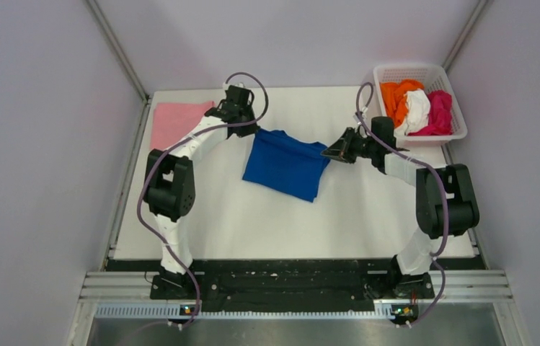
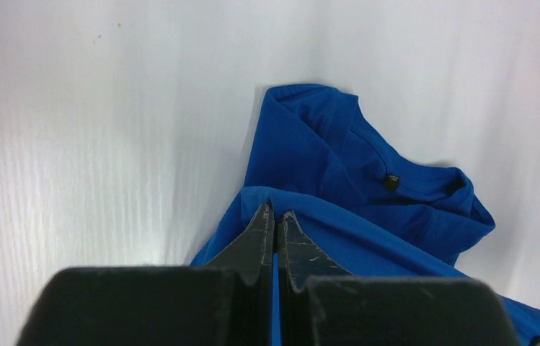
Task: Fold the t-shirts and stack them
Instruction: Fold the long partially folded tshirt into a neat square, then put the neatly folded tshirt into the corner of the board with the left arm
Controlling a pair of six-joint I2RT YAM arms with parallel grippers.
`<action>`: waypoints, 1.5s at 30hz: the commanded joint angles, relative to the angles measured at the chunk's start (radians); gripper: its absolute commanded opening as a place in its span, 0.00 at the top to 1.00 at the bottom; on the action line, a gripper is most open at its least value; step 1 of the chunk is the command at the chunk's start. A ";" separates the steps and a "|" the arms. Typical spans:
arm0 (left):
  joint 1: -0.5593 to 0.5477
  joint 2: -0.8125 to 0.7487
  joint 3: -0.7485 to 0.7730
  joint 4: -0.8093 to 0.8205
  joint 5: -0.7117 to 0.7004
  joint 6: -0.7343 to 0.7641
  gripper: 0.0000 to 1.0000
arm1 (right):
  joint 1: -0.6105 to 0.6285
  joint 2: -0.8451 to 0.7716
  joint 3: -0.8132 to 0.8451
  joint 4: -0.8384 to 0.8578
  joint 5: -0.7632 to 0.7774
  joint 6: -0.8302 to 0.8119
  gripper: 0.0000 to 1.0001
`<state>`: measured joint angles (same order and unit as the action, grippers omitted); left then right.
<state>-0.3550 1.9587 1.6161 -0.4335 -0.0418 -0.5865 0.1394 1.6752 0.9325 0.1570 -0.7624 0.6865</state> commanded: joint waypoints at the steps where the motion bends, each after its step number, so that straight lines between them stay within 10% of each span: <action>1: 0.030 0.070 0.121 0.015 -0.018 0.024 1.00 | -0.042 0.097 0.090 0.065 0.012 0.006 1.00; 4: 0.033 0.126 0.179 0.010 0.022 0.024 0.88 | -0.056 0.160 0.121 0.078 0.044 0.021 0.74; 9: 0.039 0.155 0.244 -0.011 0.053 0.040 0.05 | -0.080 0.209 0.256 -0.033 0.083 -0.026 0.19; 10: 0.039 0.146 0.238 -0.013 0.075 0.046 0.02 | -0.081 0.192 0.266 -0.064 0.105 -0.043 0.04; 19: 0.039 0.081 0.033 0.006 0.173 0.104 0.01 | -0.080 -0.114 -0.001 -0.080 0.240 -0.069 0.01; 34: 0.023 0.305 0.174 -0.185 0.231 0.151 0.15 | -0.081 -0.425 -0.126 -0.253 0.390 -0.128 0.01; 45: -0.096 0.329 0.171 -0.247 0.110 0.152 0.57 | -0.081 -0.444 -0.136 -0.263 0.407 -0.140 0.01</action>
<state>-0.3855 2.2436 1.7897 -0.5953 0.1539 -0.4408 0.0624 1.2762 0.8108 -0.1162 -0.3748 0.5659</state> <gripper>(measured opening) 0.545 0.986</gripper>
